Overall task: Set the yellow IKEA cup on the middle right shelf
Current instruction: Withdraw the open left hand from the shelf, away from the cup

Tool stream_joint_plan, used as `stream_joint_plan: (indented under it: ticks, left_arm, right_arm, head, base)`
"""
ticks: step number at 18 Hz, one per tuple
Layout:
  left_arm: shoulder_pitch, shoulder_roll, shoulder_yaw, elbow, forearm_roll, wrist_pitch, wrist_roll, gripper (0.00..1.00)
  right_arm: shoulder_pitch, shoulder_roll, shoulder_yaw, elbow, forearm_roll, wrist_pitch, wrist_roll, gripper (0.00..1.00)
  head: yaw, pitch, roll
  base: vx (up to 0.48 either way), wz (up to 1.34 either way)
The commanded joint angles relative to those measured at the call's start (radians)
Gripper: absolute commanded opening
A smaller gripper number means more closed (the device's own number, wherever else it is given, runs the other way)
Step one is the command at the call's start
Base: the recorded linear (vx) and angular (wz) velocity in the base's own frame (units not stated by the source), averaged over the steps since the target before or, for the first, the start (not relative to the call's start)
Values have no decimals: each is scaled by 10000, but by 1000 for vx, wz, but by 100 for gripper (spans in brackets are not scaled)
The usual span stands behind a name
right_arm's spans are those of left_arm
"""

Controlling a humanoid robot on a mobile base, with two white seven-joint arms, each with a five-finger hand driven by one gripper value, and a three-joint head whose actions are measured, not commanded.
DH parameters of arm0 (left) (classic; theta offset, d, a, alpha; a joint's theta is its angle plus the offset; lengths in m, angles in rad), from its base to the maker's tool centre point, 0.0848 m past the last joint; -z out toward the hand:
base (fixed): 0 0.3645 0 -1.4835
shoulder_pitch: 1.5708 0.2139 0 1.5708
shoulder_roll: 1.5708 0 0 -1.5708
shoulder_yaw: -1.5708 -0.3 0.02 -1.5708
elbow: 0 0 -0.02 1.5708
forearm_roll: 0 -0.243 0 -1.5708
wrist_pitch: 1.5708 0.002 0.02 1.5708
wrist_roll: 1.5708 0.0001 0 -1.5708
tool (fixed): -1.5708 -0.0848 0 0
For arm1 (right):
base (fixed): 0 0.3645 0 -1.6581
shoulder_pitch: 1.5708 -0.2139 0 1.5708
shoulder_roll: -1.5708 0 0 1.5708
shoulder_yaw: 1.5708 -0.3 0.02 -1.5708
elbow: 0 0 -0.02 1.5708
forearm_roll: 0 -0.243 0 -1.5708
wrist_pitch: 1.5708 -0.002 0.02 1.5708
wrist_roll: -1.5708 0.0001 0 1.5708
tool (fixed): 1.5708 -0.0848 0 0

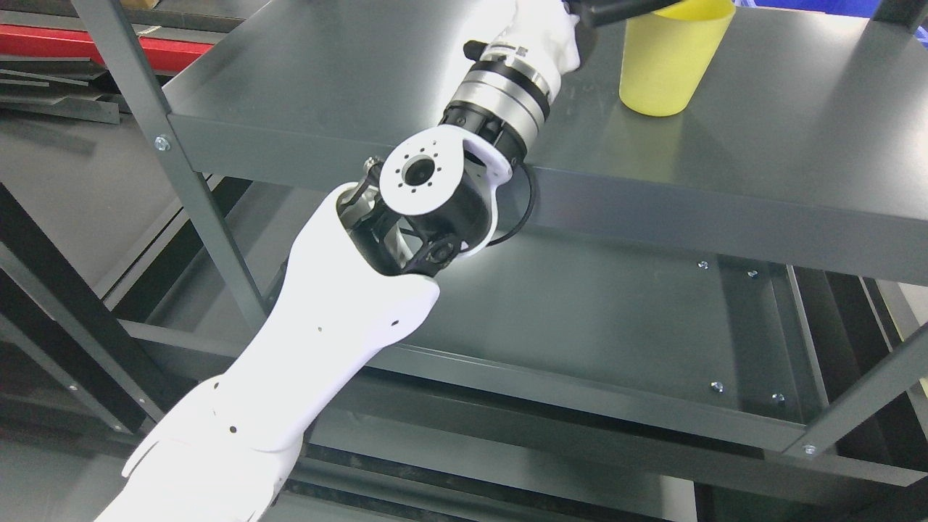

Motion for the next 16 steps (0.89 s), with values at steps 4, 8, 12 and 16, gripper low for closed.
stream_joint_plan:
  ticks: [4, 8, 12, 16]
  left_arm:
    - [1215, 843, 63, -1014, -1494, -1459, -3321, 99]
    - [1415, 1181, -30, -1014, -1803, -2058, -5425, 99]
    - [1935, 1442, -320, -1014, -1804, -2473, -6073, 99]
    - [2534, 1458, -1009, -1030, -1804, -3284, -6088, 99]
  right_arm:
    - [138, -175, 169, 0, -245, 8, -8, 99]
    - [138, -175, 169, 0, -245, 8, -8, 99]
    - [138, -175, 169, 0, -245, 8, -8, 99]
    - [138, -175, 169, 0, -245, 8, -8, 99]
  head:
    - [0, 0, 0]
    - [0, 0, 0]
    - [0, 0, 0]
    - [0, 0, 0]
  base:
    - [-6, 23]
    - [-22, 17]
    - [-36, 17]
    - [-86, -76]
